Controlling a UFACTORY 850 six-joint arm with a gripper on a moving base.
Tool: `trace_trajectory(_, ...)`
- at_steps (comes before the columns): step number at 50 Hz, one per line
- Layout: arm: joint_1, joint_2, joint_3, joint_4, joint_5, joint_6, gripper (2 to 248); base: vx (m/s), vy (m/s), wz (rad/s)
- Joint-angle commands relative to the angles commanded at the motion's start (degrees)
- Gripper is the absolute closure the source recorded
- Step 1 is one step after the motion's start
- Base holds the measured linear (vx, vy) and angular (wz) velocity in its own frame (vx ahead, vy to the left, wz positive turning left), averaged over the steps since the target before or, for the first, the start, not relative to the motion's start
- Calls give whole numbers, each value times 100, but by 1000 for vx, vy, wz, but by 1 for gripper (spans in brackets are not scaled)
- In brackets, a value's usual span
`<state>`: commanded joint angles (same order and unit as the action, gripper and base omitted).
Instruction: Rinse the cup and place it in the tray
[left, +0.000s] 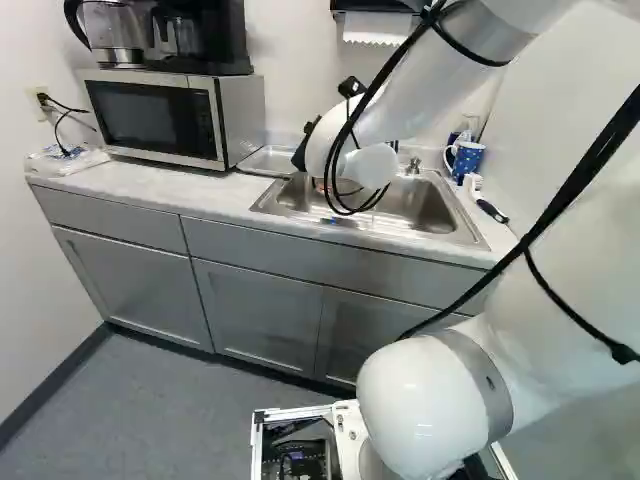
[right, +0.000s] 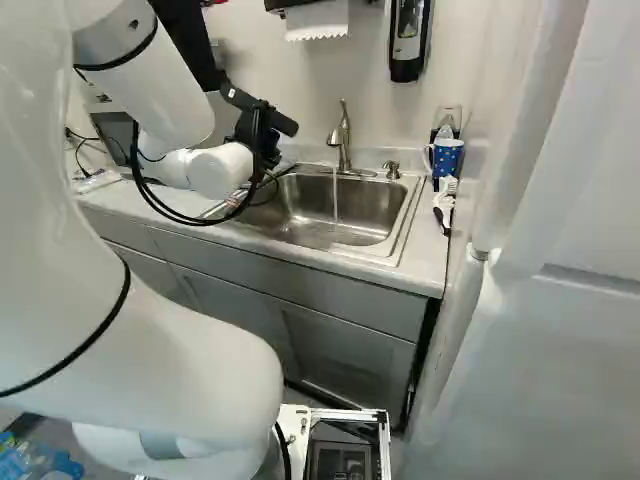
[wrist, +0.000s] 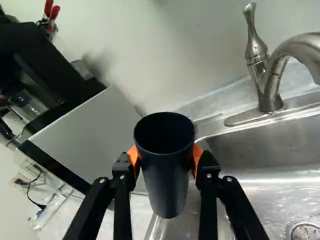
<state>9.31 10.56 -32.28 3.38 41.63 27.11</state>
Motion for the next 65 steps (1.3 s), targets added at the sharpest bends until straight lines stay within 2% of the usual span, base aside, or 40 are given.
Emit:
trace_trajectory(39,0,0,0,0,0,-2352,128,0,0,0)
trace_trajectory(65,0,0,0,0,0,-2352,128,0,0,0)
